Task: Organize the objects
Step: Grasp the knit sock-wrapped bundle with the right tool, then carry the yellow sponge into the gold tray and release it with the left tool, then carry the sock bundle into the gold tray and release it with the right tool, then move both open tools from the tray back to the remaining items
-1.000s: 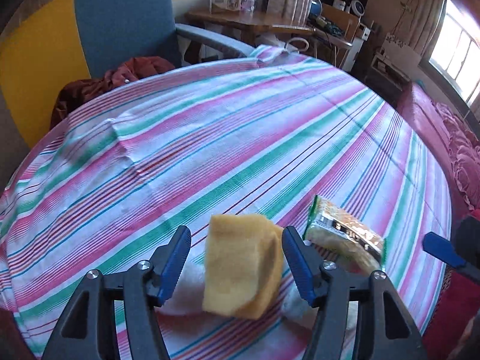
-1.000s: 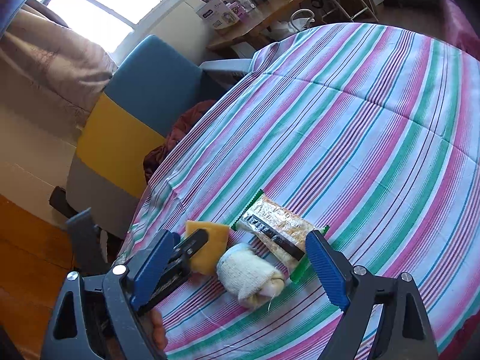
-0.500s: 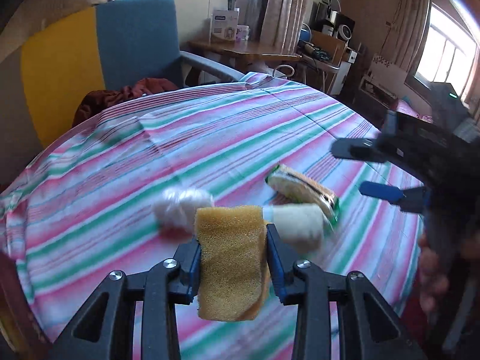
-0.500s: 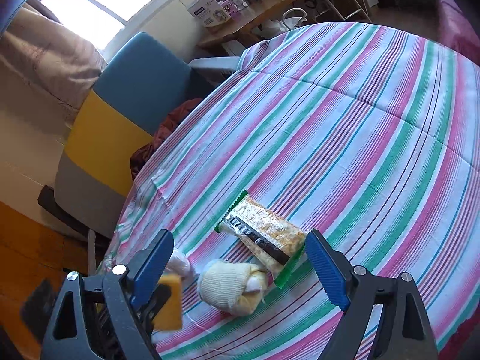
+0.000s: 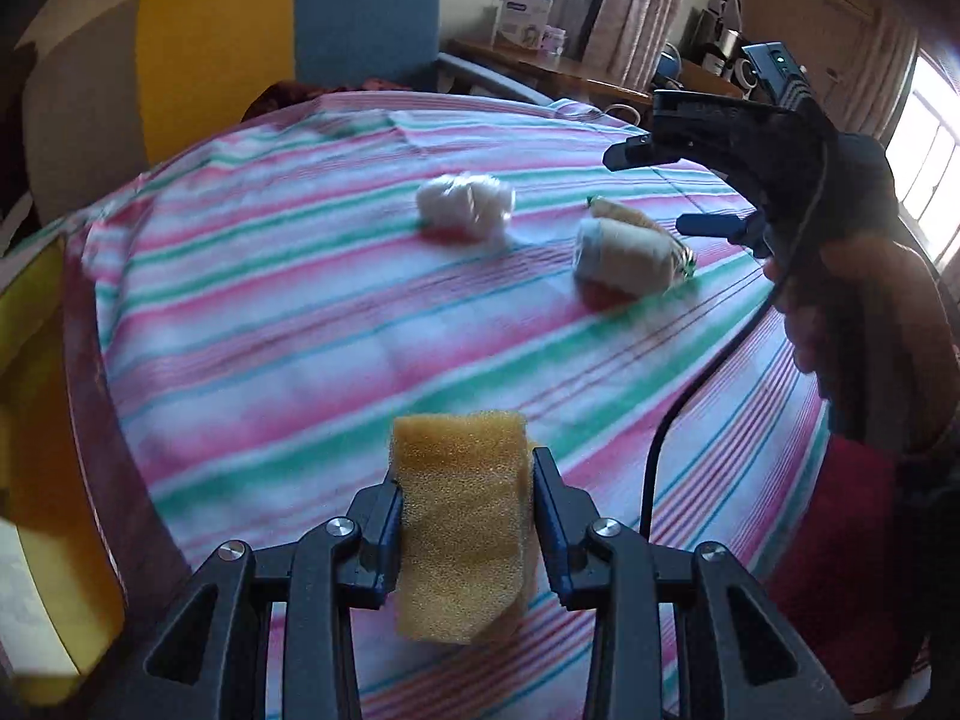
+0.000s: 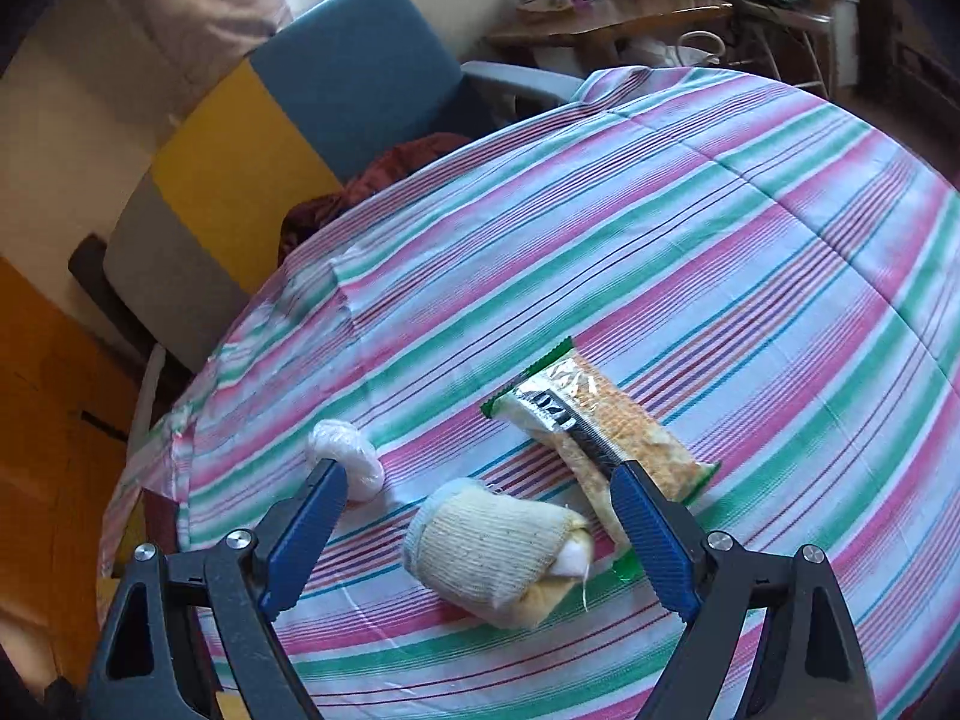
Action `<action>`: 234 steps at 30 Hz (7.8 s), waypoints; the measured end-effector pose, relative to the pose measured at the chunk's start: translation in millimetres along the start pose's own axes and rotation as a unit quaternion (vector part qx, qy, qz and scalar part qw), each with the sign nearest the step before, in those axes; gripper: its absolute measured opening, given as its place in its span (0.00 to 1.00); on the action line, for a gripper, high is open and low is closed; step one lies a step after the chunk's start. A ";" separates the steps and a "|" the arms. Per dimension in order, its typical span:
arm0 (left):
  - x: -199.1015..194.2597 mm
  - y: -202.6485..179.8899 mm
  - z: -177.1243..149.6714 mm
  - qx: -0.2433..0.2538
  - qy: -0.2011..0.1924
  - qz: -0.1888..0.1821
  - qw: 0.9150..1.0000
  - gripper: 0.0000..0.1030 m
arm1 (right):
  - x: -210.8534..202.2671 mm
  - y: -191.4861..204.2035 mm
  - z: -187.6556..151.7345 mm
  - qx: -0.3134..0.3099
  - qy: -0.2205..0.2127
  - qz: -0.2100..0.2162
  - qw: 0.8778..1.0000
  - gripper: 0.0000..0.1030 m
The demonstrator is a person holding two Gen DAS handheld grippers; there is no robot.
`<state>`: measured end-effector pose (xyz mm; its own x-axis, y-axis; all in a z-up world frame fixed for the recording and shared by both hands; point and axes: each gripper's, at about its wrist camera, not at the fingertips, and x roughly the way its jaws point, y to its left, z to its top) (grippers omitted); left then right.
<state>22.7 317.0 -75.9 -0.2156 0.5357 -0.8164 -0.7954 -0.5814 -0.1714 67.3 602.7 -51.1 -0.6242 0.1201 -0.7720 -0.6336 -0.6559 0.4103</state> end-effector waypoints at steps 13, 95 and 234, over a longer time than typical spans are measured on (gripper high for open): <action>-10.3 3.6 -11.8 -0.012 -0.011 0.016 1.000 0.36 | 41.7 37.8 -30.2 -0.135 0.084 -0.045 0.986 0.90; -106.6 222.8 39.1 -0.249 -0.086 0.150 0.953 0.36 | 50.1 111.0 -97.2 -0.375 0.067 -0.124 0.916 0.60; -135.7 84.2 -24.3 -0.092 -0.102 0.192 0.972 0.54 | -26.2 99.5 -43.9 -0.227 -0.066 -0.107 0.966 0.88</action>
<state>-1.2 180.4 7.1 -0.5996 0.3577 -0.7159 -0.5239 -0.8517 0.0133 40.6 501.6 -11.4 -0.5732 0.3634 -0.7344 -0.5072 -0.8613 -0.0302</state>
